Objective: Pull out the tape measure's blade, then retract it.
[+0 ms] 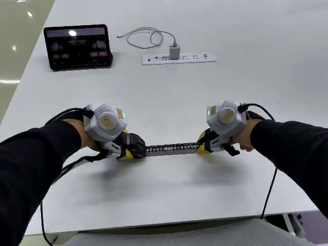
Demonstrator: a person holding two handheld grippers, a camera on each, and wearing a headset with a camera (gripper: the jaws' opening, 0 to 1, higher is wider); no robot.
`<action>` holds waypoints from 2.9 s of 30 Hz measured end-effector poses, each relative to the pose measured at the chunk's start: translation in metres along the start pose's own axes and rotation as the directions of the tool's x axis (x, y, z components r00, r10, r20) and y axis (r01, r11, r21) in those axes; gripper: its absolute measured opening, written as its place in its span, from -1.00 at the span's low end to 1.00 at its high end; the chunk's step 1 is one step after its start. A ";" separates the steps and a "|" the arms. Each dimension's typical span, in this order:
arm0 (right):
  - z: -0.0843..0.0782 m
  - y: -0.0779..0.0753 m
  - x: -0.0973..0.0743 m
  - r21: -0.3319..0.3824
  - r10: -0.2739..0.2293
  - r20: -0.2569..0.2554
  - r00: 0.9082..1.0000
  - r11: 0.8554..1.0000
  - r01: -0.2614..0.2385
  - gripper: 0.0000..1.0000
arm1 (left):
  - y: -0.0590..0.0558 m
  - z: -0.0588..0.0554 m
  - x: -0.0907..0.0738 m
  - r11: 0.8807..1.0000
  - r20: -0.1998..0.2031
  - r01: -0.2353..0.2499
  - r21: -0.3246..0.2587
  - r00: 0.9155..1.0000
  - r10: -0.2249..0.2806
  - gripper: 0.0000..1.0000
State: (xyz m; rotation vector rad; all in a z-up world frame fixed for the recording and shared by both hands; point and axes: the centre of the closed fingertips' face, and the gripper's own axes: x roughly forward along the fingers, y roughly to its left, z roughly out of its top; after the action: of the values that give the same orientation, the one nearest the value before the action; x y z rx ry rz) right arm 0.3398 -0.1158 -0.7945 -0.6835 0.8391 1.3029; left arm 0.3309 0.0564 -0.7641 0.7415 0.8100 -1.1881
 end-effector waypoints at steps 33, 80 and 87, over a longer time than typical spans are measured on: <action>-0.022 -0.005 -0.021 0.007 -0.010 -0.028 1.000 1.000 0.011 -0.80 | -0.002 0.001 -0.002 1.000 -0.001 0.000 -0.002 1.000 0.000 -0.33; -0.050 -0.010 -0.038 0.019 -0.017 -0.045 0.999 1.000 0.018 -0.81 | -0.002 0.000 -0.002 1.000 -0.003 -0.002 -0.008 1.000 0.002 -0.33; -0.056 -0.012 -0.043 0.024 -0.020 -0.051 0.998 0.999 0.021 -0.81 | -0.002 0.000 -0.001 1.000 -0.003 -0.002 -0.009 1.000 0.002 -0.33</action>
State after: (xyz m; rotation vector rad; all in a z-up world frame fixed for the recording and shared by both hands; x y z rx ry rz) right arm 0.3410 -0.1871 -0.7894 -0.7067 0.8861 1.2590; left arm 0.3289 0.0566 -0.7629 0.7372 0.8160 -1.1811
